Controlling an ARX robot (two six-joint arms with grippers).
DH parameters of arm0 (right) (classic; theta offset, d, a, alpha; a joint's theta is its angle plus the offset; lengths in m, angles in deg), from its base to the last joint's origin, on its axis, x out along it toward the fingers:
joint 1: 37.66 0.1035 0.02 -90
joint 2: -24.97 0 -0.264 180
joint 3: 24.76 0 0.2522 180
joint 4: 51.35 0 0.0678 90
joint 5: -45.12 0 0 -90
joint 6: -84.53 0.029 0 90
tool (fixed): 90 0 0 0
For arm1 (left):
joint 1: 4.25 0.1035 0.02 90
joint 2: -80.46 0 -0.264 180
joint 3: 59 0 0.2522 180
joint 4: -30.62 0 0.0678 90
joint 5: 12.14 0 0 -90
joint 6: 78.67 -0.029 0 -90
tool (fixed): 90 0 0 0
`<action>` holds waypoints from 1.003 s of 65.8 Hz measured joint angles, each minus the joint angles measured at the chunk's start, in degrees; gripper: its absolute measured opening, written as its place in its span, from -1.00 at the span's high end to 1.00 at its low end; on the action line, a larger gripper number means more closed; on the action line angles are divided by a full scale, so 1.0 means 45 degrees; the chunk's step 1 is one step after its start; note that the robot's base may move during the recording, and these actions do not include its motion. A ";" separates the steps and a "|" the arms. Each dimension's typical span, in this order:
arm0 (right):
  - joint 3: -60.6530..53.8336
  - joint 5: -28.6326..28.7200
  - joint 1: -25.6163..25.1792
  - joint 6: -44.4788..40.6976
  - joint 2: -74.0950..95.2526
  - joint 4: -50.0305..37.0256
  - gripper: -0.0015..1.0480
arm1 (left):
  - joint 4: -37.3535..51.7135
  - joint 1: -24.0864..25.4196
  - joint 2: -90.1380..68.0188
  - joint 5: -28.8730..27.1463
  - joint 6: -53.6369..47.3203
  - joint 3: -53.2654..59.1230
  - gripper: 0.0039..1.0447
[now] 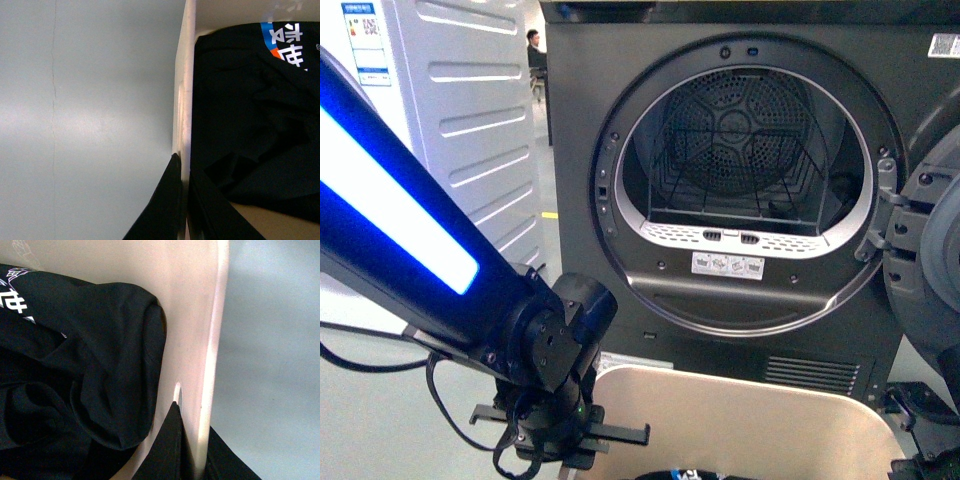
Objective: Move hamper under clothes hanger
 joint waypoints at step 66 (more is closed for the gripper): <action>-0.0024 0.0034 0.0058 0.0034 -0.0141 -0.0024 0.94 | 0.0083 0.0053 0.0180 -0.0068 -0.0039 0.0058 0.92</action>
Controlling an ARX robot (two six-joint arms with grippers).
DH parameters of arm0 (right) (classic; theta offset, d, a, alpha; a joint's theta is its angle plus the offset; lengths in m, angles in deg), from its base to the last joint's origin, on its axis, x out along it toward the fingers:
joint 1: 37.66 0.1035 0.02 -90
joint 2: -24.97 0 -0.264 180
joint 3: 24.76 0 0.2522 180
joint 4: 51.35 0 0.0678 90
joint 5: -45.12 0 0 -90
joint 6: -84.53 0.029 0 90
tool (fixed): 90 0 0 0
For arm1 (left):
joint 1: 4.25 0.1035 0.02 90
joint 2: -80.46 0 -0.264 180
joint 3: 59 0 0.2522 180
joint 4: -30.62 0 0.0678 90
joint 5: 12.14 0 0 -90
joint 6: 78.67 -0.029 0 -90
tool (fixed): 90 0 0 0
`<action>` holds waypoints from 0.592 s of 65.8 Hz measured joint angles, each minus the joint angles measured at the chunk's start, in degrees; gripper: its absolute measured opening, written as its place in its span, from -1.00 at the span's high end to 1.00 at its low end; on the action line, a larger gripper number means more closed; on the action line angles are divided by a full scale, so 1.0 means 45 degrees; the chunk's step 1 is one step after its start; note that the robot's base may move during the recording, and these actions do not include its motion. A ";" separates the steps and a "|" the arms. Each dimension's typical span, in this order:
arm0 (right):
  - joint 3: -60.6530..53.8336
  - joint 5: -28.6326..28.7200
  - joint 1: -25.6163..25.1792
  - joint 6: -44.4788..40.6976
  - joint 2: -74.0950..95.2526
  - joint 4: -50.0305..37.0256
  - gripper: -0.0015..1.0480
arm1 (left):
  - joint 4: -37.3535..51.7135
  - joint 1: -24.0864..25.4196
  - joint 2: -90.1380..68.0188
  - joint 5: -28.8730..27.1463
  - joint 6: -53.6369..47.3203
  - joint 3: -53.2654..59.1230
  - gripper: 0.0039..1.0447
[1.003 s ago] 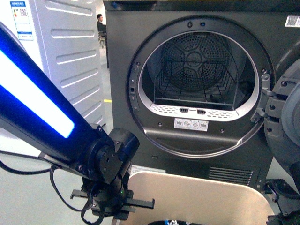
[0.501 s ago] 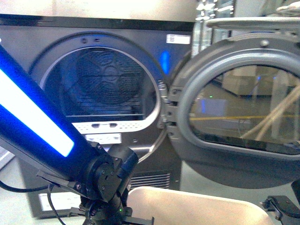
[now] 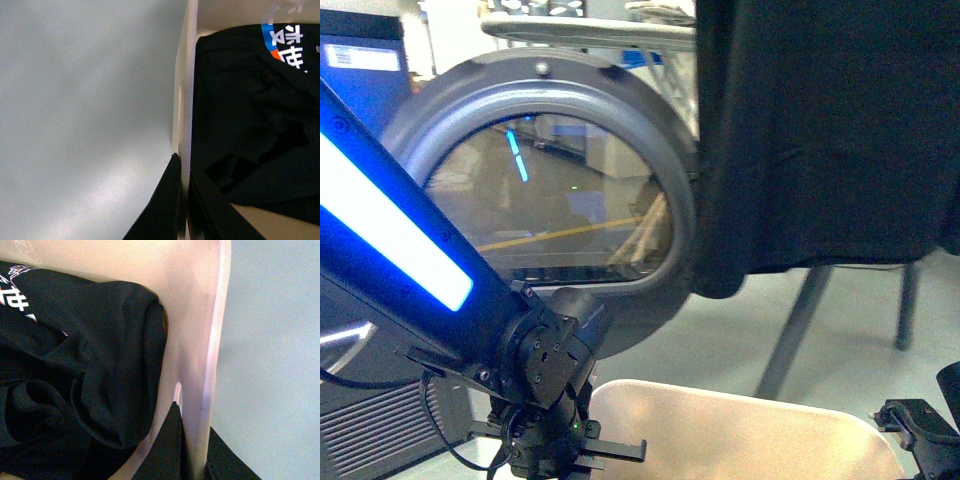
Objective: Move hamper under clothes hanger
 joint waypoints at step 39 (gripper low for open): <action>0.0000 -0.0029 -0.0039 -0.0005 -0.0024 0.0000 0.94 | 0.0000 -0.0034 0.0000 0.0029 0.0005 0.0000 0.92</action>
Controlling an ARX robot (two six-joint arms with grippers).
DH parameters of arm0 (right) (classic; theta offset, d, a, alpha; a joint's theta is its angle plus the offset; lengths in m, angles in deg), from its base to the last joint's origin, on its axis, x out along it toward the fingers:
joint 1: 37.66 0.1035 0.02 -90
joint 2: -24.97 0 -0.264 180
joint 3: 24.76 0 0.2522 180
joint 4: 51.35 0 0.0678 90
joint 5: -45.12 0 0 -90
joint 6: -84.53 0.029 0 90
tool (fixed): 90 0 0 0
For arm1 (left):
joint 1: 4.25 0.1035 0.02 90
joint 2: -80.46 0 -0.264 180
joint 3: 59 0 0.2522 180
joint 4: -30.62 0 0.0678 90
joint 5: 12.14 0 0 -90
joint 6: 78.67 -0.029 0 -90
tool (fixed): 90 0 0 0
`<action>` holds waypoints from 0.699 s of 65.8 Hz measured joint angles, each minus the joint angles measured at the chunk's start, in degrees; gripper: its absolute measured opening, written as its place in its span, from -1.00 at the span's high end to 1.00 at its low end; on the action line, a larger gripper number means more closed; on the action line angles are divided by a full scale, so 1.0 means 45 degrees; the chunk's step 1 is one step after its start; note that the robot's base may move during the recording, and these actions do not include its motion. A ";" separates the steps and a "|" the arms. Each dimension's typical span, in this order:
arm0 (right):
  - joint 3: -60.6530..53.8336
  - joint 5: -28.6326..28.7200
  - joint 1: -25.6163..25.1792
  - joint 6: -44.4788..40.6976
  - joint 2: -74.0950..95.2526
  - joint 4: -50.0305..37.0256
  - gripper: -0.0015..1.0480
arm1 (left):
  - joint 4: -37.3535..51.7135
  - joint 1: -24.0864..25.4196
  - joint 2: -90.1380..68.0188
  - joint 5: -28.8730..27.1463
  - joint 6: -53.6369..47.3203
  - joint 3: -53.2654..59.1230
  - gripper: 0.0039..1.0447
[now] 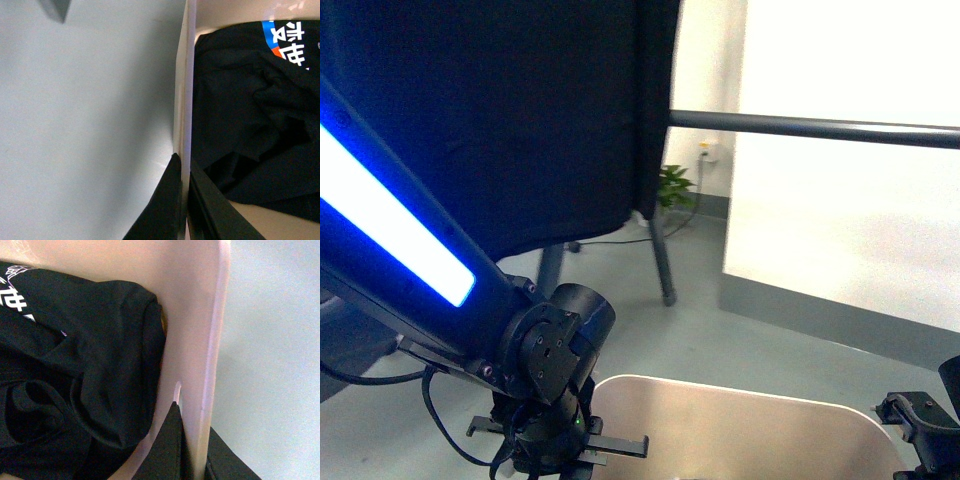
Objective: Move hamper under clothes hanger
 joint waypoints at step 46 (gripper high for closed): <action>-0.0039 -0.0262 -0.0355 -0.0024 -0.0024 0.0000 0.94 | 0.0000 -0.0374 0.0015 0.0248 0.0010 0.0000 0.93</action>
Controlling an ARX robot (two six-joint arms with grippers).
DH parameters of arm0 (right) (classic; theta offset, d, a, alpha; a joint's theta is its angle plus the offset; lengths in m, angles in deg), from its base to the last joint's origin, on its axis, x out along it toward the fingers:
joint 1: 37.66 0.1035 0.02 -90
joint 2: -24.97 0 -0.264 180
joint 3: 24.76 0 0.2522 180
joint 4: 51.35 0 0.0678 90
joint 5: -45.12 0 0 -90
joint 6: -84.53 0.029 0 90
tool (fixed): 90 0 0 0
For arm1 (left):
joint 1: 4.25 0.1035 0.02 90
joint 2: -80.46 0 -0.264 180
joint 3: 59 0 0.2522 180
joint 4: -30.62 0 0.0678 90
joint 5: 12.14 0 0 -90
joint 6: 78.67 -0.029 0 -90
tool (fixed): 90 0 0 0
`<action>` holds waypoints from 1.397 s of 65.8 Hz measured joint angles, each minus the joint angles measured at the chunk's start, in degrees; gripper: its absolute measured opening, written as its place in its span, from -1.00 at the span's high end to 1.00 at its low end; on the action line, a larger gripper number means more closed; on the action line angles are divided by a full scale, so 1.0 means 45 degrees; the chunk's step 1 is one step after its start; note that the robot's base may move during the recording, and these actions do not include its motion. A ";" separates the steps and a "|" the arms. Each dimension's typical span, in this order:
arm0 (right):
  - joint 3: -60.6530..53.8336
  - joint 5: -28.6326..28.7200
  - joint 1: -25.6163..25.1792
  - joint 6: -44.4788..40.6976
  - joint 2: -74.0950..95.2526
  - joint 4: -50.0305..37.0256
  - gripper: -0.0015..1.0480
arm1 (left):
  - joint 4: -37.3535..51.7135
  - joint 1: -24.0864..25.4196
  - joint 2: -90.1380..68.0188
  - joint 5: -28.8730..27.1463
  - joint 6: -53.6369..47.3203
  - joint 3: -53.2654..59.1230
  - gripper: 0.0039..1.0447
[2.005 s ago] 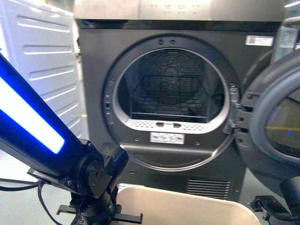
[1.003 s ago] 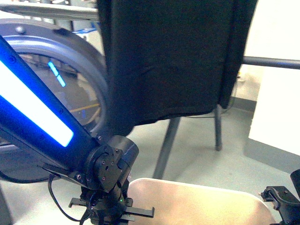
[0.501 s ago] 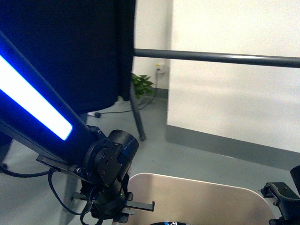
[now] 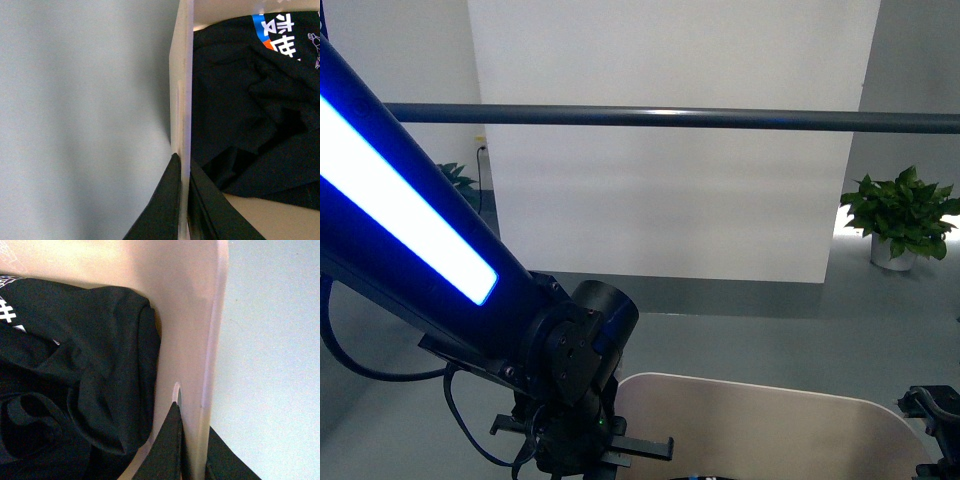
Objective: Move hamper under clothes hanger
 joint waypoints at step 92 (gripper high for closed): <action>0.0005 0.0253 0.0369 -0.0457 -0.0019 0.0000 0.12 | 0.0000 0.0374 0.0083 -0.0432 -0.0194 0.0005 0.00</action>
